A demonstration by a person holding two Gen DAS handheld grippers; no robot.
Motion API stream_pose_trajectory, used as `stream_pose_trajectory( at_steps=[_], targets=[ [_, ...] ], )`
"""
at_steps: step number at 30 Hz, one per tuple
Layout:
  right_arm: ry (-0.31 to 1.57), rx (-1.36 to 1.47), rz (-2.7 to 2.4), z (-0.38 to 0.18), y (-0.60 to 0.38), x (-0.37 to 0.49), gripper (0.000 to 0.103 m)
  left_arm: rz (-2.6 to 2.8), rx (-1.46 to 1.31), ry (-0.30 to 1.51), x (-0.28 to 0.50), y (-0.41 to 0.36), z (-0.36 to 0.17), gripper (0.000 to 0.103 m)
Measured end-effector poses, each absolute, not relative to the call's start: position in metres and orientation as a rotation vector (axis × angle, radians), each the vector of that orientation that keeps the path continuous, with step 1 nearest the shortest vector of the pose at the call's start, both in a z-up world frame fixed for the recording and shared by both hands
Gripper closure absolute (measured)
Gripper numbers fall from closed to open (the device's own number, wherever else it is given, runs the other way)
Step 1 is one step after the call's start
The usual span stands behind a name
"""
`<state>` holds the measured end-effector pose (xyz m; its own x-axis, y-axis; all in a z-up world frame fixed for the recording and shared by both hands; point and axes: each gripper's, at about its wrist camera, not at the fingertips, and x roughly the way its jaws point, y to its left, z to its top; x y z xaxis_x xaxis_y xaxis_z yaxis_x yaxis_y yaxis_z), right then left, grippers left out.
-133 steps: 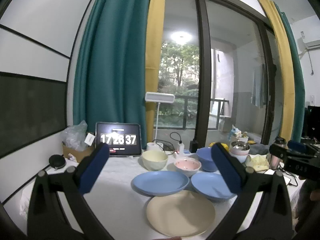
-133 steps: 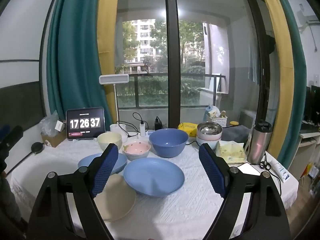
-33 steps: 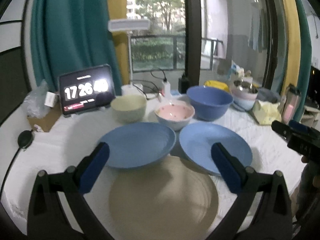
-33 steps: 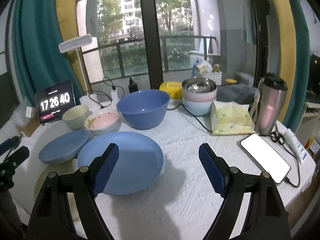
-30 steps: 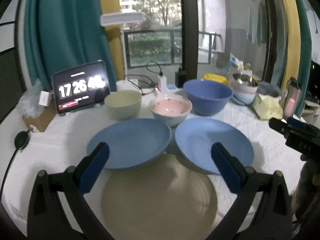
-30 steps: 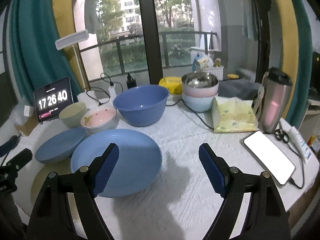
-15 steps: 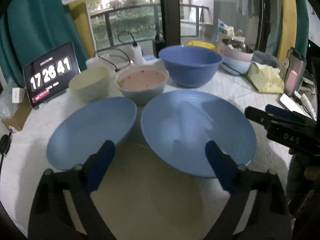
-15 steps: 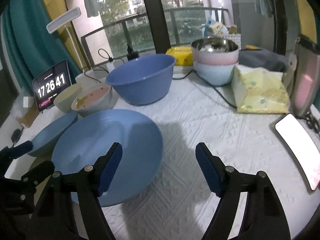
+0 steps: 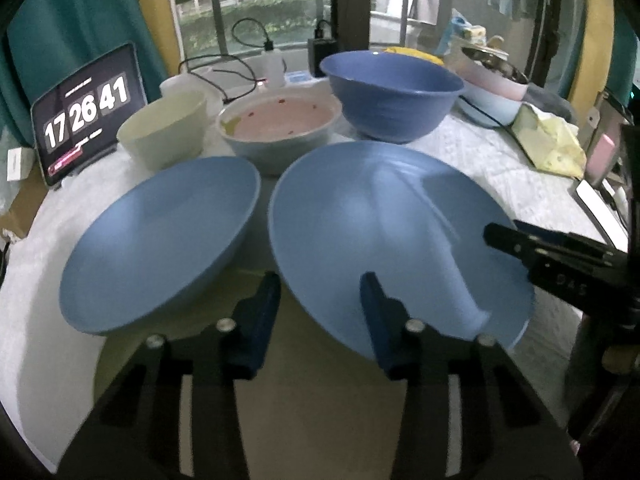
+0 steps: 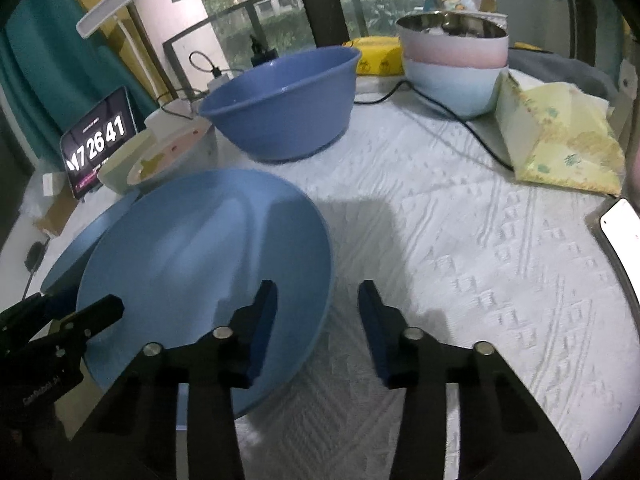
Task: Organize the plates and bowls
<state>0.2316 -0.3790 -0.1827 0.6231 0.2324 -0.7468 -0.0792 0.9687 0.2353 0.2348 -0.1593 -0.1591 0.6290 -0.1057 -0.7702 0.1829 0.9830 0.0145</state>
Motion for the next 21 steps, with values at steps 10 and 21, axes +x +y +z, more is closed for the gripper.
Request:
stream_pose_trajectory(
  at_steps=[10,21],
  targets=[
    [0.884,0.159,0.154,-0.18,-0.374,0.222,0.087,-0.186,0.083,0.863,0.225,-0.154,-0.153,0.065],
    [0.848,0.158,0.062,-0.166,-0.389,0.181,0.087,-0.294,0.124,0.821,0.19,-0.171,-0.141,0.065]
  ],
)
